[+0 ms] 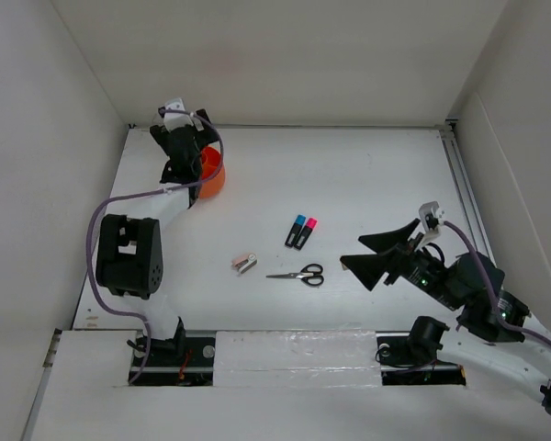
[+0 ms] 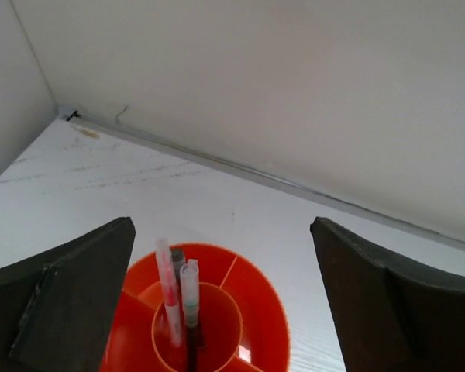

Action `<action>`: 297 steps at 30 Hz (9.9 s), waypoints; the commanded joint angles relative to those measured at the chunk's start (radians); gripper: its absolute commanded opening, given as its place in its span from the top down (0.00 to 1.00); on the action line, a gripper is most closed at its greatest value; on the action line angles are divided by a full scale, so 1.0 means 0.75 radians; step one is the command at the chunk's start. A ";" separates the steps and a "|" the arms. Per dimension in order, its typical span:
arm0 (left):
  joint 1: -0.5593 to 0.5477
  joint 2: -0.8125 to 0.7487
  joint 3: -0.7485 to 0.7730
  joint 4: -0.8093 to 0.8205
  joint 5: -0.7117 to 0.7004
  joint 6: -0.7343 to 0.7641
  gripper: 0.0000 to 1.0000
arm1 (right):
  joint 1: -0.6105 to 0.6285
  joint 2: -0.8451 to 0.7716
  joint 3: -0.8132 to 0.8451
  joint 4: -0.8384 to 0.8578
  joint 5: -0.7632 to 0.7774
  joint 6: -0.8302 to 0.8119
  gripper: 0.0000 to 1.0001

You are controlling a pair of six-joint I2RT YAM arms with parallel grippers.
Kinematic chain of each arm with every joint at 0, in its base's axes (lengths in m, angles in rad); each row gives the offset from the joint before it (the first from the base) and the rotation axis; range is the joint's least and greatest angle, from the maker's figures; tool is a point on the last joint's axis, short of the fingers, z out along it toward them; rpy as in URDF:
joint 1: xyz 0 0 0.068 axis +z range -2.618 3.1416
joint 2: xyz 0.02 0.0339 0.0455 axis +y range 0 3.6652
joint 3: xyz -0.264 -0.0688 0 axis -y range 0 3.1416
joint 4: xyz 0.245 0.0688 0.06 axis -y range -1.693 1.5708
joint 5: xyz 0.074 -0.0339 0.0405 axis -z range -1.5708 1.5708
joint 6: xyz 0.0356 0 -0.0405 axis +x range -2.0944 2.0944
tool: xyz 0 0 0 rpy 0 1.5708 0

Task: Sort the stationery into containers
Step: Pick up the stationery from the center of the board, then place the stationery in the storage box.

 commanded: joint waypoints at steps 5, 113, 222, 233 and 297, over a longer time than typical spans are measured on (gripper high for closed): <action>-0.015 -0.163 0.511 -0.540 0.111 -0.070 0.00 | 0.007 0.263 0.165 -0.244 0.354 0.086 0.00; -0.015 -1.427 -0.305 -1.339 0.733 -0.379 0.00 | -0.289 1.554 0.012 -0.276 0.193 0.363 0.48; -0.015 -1.192 -0.542 -1.034 1.836 -0.446 0.00 | 0.132 1.282 0.447 0.475 -0.325 -0.946 1.00; -0.015 -1.179 -0.530 -1.073 1.782 -0.434 0.21 | 0.169 1.270 0.415 0.610 -0.261 -0.946 1.00; -0.015 -1.226 -0.505 -1.118 1.564 -0.422 1.00 | 0.259 1.411 0.505 0.649 0.054 -0.907 0.58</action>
